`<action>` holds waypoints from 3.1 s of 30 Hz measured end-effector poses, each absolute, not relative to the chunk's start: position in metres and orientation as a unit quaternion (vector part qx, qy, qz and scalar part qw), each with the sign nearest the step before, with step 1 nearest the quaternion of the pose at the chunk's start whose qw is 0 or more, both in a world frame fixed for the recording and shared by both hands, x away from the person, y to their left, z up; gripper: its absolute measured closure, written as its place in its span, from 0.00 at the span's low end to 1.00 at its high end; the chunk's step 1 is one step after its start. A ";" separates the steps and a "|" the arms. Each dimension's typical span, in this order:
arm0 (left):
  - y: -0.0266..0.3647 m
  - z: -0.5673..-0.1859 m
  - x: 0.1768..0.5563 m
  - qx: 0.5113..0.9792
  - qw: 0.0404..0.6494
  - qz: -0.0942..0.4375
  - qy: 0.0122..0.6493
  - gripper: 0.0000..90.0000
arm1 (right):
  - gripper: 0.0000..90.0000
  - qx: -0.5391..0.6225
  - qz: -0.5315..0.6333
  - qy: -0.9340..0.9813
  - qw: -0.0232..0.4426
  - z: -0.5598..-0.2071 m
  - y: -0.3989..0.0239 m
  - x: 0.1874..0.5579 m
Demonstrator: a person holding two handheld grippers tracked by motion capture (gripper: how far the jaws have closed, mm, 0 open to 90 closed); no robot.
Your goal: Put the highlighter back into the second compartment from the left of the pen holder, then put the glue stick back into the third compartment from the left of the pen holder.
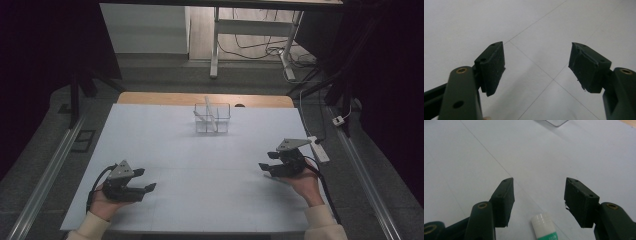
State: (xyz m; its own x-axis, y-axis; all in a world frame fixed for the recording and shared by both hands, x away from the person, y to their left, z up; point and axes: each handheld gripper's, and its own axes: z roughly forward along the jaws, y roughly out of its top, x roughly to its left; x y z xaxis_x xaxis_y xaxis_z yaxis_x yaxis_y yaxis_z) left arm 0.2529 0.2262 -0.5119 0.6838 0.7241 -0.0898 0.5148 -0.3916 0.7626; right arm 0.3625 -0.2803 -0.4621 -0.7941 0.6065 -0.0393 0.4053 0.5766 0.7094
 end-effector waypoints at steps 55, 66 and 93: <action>0.223 -0.515 0.252 0.833 0.392 0.130 0.368 0.33 | 0.61 0.233 0.208 0.945 0.096 -0.495 -0.282 0.377; 0.223 -0.515 0.252 0.833 0.392 0.131 0.367 0.32 | 0.72 0.223 0.208 0.948 0.089 -0.496 -0.284 0.377; 0.224 -0.514 0.252 0.832 0.393 0.132 0.369 0.32 | 0.72 0.258 0.295 0.912 0.120 -0.464 -0.291 0.371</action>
